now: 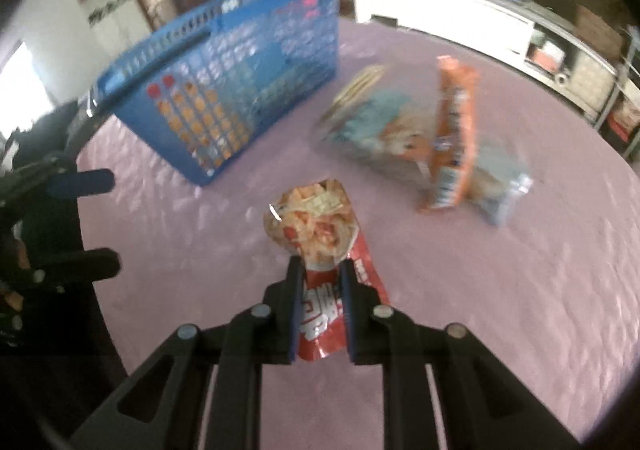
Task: Organize snacks
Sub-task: 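Grasp the orange cartoon snack bag with the left gripper while the right gripper holds the red pouch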
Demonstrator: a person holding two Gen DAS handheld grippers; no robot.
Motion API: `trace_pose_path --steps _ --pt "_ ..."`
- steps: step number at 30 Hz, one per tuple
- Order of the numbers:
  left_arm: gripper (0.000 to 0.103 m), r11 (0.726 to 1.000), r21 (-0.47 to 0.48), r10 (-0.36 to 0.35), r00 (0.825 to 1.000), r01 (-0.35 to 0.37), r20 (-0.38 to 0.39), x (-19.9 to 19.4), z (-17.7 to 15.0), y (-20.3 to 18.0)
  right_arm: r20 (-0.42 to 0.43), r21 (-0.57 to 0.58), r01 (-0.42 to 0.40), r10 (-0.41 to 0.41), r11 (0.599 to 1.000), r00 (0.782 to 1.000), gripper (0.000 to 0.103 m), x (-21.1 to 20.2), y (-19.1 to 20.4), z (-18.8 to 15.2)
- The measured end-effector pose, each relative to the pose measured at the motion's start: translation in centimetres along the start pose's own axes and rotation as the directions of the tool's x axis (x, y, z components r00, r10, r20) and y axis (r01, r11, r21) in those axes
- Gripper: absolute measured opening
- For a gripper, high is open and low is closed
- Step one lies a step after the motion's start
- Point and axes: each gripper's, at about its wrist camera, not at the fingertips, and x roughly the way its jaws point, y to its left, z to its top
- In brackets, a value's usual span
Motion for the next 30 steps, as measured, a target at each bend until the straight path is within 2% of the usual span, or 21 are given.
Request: trace_pose_path --steps 5,7,10,16,20,24,30 --pt "0.072 0.998 0.058 -0.018 1.0 0.017 0.013 0.5 2.9 -2.5 0.076 0.091 0.053 -0.06 0.994 0.995 0.021 -2.8 -2.8 -0.2" --pt "0.072 0.997 0.074 -0.023 1.0 0.022 0.016 1.0 4.3 -3.6 0.108 0.129 0.075 -0.089 0.989 0.99 0.021 -3.1 -4.0 0.8" --pt "0.072 0.995 0.067 -0.071 0.997 0.072 -0.009 2.3 6.4 -4.6 0.149 0.193 0.098 -0.128 0.976 0.98 0.021 -2.2 -5.3 2.7" --pt "0.071 0.995 0.025 -0.096 0.994 0.098 -0.047 5.7 11.2 -5.9 0.216 0.28 0.12 -0.184 0.953 0.959 0.021 -2.6 -7.5 4.4" --pt "0.071 0.997 0.008 -0.072 0.995 0.073 -0.072 8.3 13.1 -5.9 0.23 0.34 0.119 -0.205 0.933 0.951 0.021 -2.3 -9.4 5.4" --pt "0.071 0.998 0.048 -0.038 0.994 0.044 -0.106 10.9 14.4 -6.3 0.243 0.388 0.111 -0.217 0.915 0.945 0.021 -1.3 -10.8 5.9" --pt "0.07 0.999 0.031 -0.019 0.988 0.024 -0.152 14.3 15.6 -5.8 0.195 0.422 0.116 -0.214 0.899 0.957 0.021 0.2 -12.5 5.3"
